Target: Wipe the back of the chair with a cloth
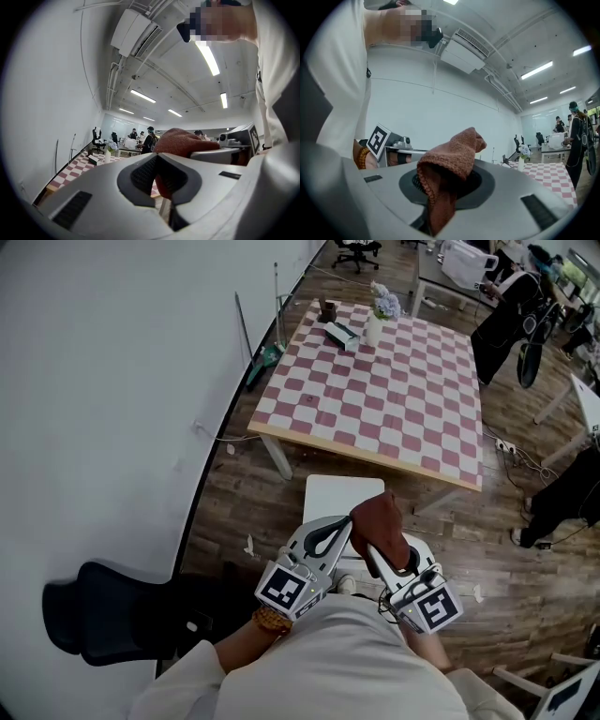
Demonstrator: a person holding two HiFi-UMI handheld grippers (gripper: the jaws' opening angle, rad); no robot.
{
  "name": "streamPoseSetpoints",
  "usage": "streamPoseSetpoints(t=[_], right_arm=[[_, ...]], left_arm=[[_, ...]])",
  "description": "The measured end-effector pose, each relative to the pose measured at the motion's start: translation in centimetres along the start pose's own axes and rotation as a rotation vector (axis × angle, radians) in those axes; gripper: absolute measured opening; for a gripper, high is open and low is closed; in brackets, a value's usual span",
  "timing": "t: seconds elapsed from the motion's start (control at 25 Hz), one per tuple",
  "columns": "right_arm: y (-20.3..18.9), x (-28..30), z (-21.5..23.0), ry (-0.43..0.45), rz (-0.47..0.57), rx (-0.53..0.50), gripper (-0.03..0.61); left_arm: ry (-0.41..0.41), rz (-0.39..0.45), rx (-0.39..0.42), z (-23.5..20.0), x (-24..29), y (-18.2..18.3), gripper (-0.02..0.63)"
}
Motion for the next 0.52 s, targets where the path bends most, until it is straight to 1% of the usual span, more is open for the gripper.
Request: streamPoseSetpoints(t=[0.52], right_arm=[[0.3, 0.14, -0.36, -0.006, 0.014, 0.001, 0.094]], left_arm=[[0.009, -0.002, -0.001, -0.48, -0.5, 0.49, 0.029]])
Point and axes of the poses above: the fingertips, and each gripper's own axes: x forward along the fingers, z to its right, y out of its top, the point moved 5 cm from there along -x, backward along the fingers, and after that the axes turned 11 degrees about z, right-handed, at the moved point
